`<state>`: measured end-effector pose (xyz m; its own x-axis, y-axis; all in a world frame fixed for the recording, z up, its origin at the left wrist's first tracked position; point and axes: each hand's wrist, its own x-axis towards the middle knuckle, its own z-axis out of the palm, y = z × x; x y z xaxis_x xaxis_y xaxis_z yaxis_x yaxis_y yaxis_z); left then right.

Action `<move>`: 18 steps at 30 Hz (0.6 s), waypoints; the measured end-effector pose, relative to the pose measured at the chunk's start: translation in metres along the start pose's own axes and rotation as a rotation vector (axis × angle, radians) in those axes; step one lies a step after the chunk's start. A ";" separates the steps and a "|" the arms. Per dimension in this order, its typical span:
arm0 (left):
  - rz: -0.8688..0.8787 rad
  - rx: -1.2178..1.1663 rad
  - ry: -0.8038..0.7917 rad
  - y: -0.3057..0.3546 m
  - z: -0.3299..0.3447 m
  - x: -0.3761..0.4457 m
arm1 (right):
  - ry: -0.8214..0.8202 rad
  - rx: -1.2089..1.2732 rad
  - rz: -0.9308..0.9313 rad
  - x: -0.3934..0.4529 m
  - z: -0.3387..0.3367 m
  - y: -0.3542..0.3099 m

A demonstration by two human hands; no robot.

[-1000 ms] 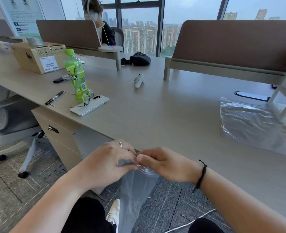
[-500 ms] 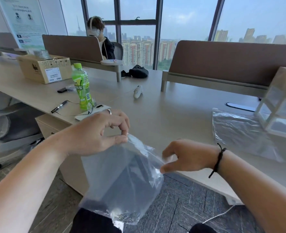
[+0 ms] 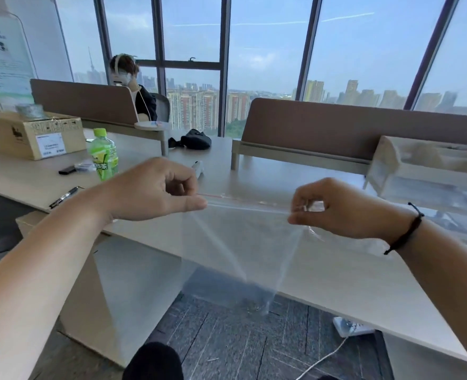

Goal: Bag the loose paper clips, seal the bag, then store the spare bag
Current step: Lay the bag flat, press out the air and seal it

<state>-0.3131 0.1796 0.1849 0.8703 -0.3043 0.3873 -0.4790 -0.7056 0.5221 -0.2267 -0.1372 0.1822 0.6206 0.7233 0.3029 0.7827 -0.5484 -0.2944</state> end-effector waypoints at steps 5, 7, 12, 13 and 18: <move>0.078 -0.272 0.088 0.010 0.005 0.024 | 0.053 0.210 0.009 -0.020 -0.031 0.005; 0.107 -0.419 0.091 0.009 0.008 0.035 | 0.076 0.276 -0.020 -0.027 -0.038 0.008; 0.092 -0.647 0.097 -0.007 0.016 0.074 | 0.197 0.550 -0.002 -0.022 -0.046 0.034; 0.069 -0.640 0.108 -0.011 0.020 0.084 | 0.217 0.566 0.015 -0.015 -0.043 0.045; -0.122 -0.674 0.137 -0.059 0.056 0.142 | 0.311 0.774 0.225 0.029 0.003 0.119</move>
<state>-0.1547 0.1418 0.1664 0.9212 -0.1337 0.3654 -0.3843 -0.1654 0.9083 -0.1154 -0.1801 0.1535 0.8303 0.4220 0.3640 0.4573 -0.1425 -0.8778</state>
